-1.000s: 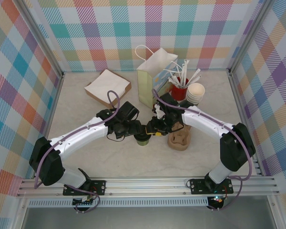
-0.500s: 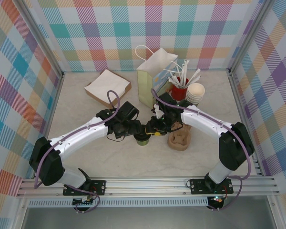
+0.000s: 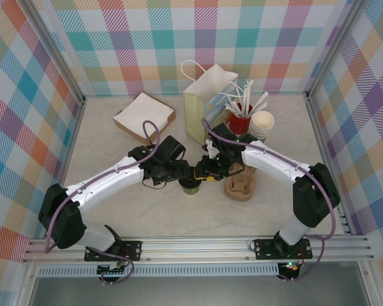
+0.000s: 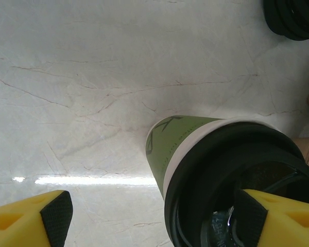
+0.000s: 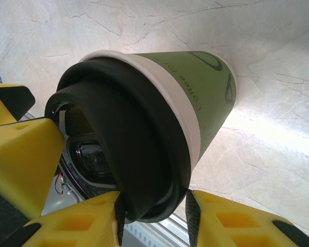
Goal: Pack the takeout coffee
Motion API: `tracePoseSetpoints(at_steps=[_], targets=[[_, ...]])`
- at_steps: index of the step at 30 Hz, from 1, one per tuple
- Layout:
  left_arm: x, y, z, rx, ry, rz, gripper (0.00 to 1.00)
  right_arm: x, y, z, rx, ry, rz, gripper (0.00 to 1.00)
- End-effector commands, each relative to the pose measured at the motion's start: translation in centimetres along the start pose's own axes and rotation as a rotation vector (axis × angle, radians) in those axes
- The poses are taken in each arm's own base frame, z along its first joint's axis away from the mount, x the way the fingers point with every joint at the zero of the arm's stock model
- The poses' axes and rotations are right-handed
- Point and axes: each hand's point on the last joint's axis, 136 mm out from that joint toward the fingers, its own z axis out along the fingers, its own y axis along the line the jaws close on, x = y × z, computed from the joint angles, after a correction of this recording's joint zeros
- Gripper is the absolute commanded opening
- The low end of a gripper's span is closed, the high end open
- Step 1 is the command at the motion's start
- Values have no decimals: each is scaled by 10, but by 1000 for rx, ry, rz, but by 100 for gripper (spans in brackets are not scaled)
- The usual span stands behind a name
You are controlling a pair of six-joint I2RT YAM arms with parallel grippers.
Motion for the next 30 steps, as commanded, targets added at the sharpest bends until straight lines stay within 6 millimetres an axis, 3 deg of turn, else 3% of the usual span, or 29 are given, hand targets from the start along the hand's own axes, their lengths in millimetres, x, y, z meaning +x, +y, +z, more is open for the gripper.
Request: tracePoseSetpoints(at_steps=[1, 11, 30], targets=[[-10, 3, -18, 10, -43, -29, 86, 4, -10, 9, 52, 29, 2, 39], [-9, 8, -20, -6, -43, -28, 85, 5, -15, 7, 89, 29, 9, 39], [9, 14, 7, -46, 52, 0, 78, 10, -20, 8, 116, 60, 8, 38]])
